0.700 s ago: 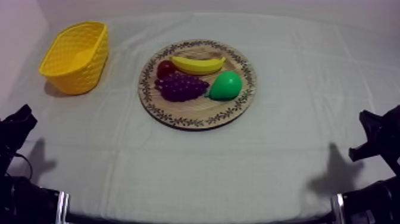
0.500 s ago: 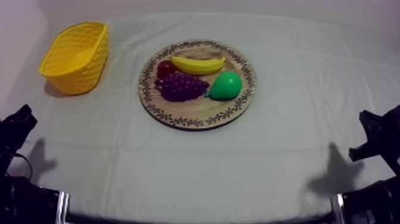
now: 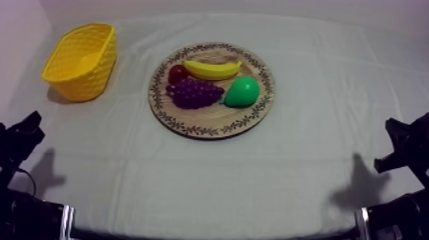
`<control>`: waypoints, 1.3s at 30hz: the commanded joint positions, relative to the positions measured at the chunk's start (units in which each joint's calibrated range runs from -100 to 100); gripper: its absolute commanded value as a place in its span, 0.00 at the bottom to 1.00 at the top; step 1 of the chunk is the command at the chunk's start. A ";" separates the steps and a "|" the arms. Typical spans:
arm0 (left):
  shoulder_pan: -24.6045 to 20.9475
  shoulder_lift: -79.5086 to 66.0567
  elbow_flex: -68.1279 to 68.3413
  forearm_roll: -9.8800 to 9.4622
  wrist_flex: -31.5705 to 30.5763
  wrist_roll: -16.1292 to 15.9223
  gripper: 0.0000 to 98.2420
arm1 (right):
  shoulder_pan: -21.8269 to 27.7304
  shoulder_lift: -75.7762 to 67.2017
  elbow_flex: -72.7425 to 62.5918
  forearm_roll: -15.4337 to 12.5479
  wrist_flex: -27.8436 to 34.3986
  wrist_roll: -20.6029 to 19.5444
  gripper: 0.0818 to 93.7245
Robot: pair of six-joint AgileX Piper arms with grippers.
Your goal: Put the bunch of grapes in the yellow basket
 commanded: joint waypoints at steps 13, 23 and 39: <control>10.99 12.84 -5.47 2.69 3.14 -8.84 0.00 | -0.01 0.00 0.00 -0.01 -0.01 -0.01 0.00; 15.84 38.87 -28.53 2.72 12.15 -16.54 0.00 | -0.01 0.00 0.00 -0.01 -0.01 -0.01 0.00; 21.39 81.96 -69.88 3.02 29.95 -28.40 0.00 | -0.01 0.00 0.00 -0.01 -0.01 -0.01 0.00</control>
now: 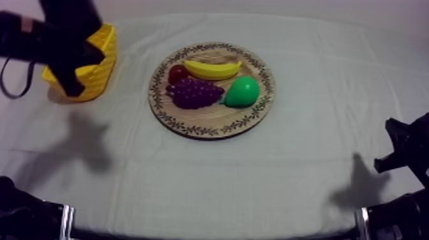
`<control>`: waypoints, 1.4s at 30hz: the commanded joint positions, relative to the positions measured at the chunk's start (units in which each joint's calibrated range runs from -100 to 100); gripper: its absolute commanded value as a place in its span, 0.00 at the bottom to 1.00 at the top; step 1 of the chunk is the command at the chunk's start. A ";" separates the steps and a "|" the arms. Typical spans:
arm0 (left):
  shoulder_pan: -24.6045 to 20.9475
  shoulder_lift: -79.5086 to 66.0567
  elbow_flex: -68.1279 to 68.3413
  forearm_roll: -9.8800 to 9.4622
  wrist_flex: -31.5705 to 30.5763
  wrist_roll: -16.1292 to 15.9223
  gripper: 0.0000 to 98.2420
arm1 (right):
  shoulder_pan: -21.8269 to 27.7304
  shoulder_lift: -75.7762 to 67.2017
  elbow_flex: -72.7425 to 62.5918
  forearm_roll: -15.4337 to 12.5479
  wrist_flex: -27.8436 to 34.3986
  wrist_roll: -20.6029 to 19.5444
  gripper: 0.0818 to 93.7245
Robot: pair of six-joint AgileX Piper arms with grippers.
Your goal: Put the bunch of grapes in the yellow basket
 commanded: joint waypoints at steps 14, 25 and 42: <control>6.86 32.53 -36.10 -7.65 16.80 2.53 0.00 | -0.01 0.00 0.00 -0.01 -0.01 0.01 0.00; 8.56 39.71 -39.74 -9.47 17.90 4.27 0.13 | -0.01 0.00 0.00 -0.01 -0.01 0.01 0.00; 8.39 42.29 -38.42 -10.63 19.48 5.66 0.76 | -0.01 0.00 0.00 -0.01 -0.01 0.01 0.00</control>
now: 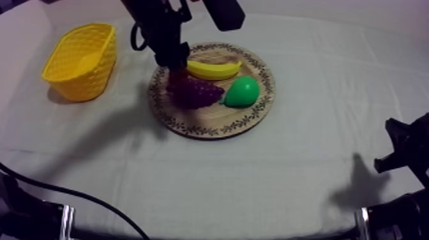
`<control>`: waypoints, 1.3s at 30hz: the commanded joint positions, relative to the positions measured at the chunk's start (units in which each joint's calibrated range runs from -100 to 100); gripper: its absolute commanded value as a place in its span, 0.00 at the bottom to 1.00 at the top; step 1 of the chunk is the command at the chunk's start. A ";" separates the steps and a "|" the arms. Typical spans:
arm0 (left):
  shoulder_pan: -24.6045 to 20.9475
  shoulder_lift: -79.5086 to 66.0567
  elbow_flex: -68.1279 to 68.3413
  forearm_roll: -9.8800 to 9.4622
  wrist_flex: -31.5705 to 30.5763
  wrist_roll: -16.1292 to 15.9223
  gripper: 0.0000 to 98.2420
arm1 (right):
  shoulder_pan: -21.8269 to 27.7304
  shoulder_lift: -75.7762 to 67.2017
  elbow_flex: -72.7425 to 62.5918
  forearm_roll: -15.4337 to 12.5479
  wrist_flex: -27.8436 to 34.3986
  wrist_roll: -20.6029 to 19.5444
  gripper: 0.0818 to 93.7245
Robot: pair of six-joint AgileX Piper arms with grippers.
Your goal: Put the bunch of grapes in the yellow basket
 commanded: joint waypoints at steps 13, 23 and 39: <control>0.42 9.63 -3.77 1.40 -0.02 -1.95 0.90 | -0.01 0.00 0.00 -0.01 -0.01 0.01 0.00; 0.59 17.59 -8.08 1.43 0.65 -1.84 0.96 | -0.01 0.00 0.00 -0.01 -0.01 0.01 0.00; 0.74 26.34 -13.71 0.83 0.26 -1.77 0.97 | -0.01 0.00 0.00 -0.01 -0.01 0.01 0.00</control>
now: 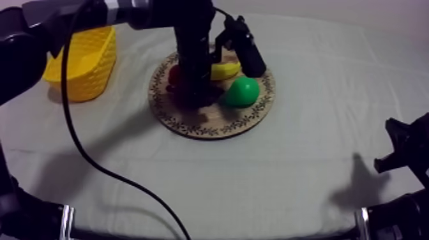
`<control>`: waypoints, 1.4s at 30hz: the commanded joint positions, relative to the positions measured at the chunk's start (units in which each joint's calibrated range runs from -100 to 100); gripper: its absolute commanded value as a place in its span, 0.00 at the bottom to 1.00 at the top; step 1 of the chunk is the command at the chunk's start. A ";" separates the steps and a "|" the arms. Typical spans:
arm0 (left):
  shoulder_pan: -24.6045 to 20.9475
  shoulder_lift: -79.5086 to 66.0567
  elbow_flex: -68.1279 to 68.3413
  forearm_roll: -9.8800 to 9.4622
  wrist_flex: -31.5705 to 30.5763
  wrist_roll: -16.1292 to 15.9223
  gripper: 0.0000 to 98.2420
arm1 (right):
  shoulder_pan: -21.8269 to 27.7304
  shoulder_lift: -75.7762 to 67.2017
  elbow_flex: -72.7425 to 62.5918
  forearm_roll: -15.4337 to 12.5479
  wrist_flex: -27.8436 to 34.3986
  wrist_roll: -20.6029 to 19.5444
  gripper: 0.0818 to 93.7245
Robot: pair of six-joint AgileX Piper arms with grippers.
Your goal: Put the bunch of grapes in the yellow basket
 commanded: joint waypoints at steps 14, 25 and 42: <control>-0.76 4.74 -1.94 -0.49 -0.03 0.80 0.97 | -0.01 0.00 0.00 -0.01 -0.01 -0.04 0.00; -0.70 7.11 -3.24 -1.06 0.29 1.51 0.78 | -0.01 0.00 0.00 -0.01 -0.01 -0.04 0.00; -0.42 3.61 -0.68 -1.42 -2.40 2.39 0.52 | -0.01 0.00 0.00 -0.01 -0.01 -0.04 0.00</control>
